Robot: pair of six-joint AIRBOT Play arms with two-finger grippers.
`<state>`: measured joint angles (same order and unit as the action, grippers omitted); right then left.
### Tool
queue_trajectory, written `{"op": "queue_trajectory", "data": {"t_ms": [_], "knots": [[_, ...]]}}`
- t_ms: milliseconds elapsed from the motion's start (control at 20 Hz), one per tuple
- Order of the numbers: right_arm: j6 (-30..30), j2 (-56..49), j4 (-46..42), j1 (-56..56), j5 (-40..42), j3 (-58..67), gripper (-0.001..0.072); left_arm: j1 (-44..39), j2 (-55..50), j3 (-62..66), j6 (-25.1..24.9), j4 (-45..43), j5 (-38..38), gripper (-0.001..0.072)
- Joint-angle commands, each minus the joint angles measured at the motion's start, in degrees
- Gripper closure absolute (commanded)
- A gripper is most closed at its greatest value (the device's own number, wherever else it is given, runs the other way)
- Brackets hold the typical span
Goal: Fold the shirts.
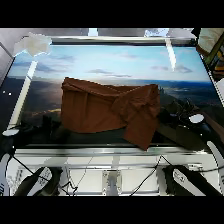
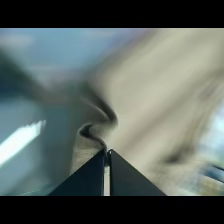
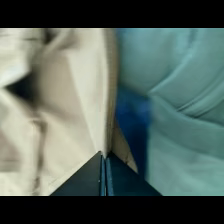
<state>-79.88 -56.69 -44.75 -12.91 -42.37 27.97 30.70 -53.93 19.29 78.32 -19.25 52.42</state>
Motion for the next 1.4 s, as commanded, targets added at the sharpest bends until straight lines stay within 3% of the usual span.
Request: {"op": "queue_trajectory", "data": {"t_ms": [0, 100, 200, 350, 450, 550, 600, 750, 850, 1150, 1350], "knots": [[0.52, 10.47, 0.42, -0.11, -4.37, 0.74, 0.0685, 0.02, 2.12, 0.07, -27.54, 49.16, 10.23, 0.0696], [-1.64, 19.74, 0.70, -0.11, -6.47, 2.32, 0.0686, 0.02, 3.82, 0.76, -33.94, 67.89, 23.34, 0.0696], [-6.10, 29.29, 0.98, -0.13, -5.90, 4.72, 0.0686, 0.02, 6.80, 3.39, -35.06, 76.17, 31.43, 0.0698], [-10.47, 43.19, 1.01, -0.11, 2.19, 11.82, 0.0686, 0.02, 15.56, 11.82, -36.98, 76.61, 25.42, 0.0698], [-10.45, 50.14, -2.03, -0.11, 9.77, 18.99, 0.0686, 0.02, 21.86, 21.31, -41.57, 70.86, 17.18, 0.0698], [-10.47, 53.75, -10.38, -0.09, 15.08, 27.23, 0.0686, 0.02, 26.88, 33.24, -43.01, 52.22, 4.87, 0.0698], [-10.47, 53.94, -13.60, 0.04, 16.22, 30.82, 0.0686, 0.02, 28.83, 39.54, -42.16, 38.40, -2.58, 0.0698], [-10.49, 52.43, -19.63, 0.04, 16.90, 37.55, 0.0686, 0.02, 31.01, 53.09, -23.56, 4.72, -15.58, 0.0698], [-10.58, 50.10, -19.10, 0.04, 16.72, 38.69, 0.0686, 0.02, 30.99, 57.44, -16.85, -7.13, -16.20, 0.0698], [-10.56, 45.20, -19.87, 0.04, 16.68, 38.71, 0.0686, 0.02, 30.99, 58.34, 2.40, -27.63, -21.00, 0.0698], [-10.58, 44.30, -22.38, 0.02, 12.39, 39.08, 0.0685, 0.02, 30.53, 58.31, 7.82, -36.41, -14.29, 0.0698]]}}
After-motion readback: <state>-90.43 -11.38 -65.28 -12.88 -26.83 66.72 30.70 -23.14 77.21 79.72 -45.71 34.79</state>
